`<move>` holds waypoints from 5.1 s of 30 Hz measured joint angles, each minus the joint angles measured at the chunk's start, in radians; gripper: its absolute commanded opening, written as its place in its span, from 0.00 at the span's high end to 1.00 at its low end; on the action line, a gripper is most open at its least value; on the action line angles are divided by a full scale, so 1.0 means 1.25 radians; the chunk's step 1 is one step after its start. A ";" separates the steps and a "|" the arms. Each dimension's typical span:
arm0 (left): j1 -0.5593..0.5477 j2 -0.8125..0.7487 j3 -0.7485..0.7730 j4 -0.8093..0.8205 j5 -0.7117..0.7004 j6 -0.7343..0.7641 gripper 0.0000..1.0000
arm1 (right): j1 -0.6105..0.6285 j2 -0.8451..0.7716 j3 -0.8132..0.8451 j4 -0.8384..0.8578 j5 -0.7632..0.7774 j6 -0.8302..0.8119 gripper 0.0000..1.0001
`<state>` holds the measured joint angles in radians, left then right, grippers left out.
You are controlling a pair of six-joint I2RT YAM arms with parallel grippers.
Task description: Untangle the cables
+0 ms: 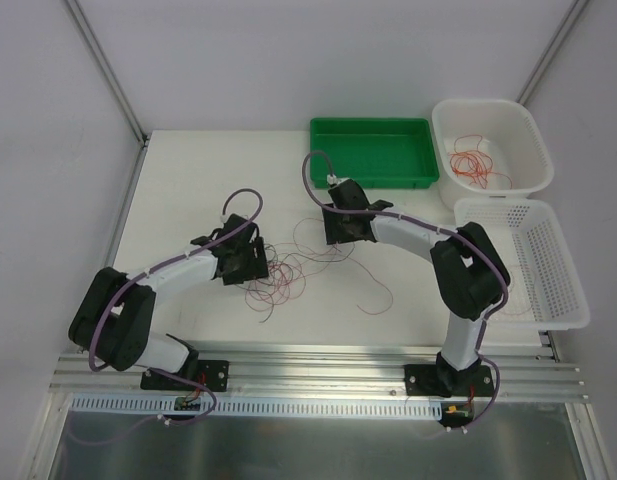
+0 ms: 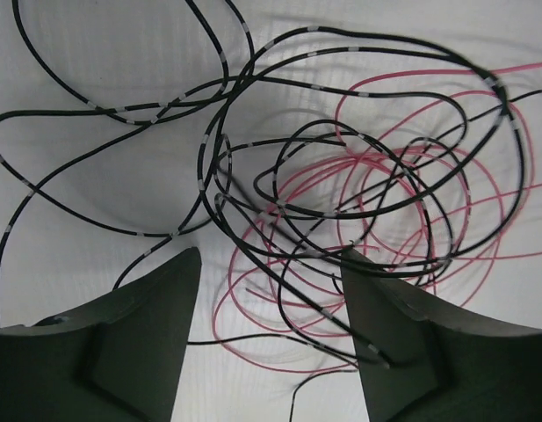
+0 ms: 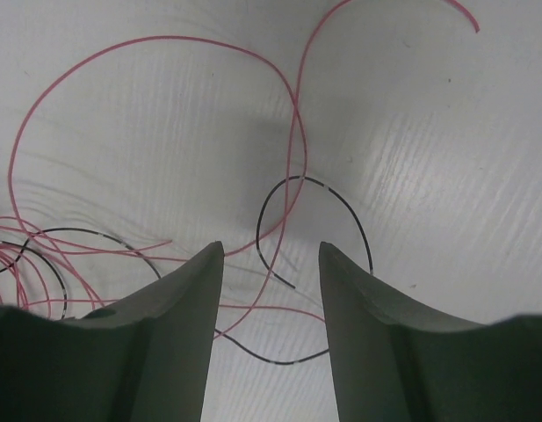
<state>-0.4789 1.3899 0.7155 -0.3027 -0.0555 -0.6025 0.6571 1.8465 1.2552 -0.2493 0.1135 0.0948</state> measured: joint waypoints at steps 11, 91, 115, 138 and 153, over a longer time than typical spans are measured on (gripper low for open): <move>0.000 0.043 -0.025 0.089 -0.006 -0.022 0.97 | 0.020 -0.009 -0.037 0.097 -0.080 0.009 0.46; 0.275 -0.134 0.158 -0.134 -0.100 0.015 0.74 | -0.040 -0.878 0.498 -0.618 0.247 -0.223 0.99; 0.046 -0.186 0.212 -0.180 0.165 0.078 0.12 | -0.040 -0.930 -0.356 -0.513 -0.010 -0.013 0.46; -0.079 0.156 0.256 -0.111 -0.036 -0.031 0.27 | 0.017 -0.222 -0.244 -0.035 -0.290 -0.171 0.49; -0.079 0.270 0.293 -0.092 -0.087 -0.040 0.47 | 0.086 -0.254 -0.270 -0.015 -0.300 -0.193 0.99</move>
<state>-0.5774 1.7271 1.0821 -0.4179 -0.1638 -0.6525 0.7643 1.5288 0.9173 -0.2676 -0.2611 -0.1467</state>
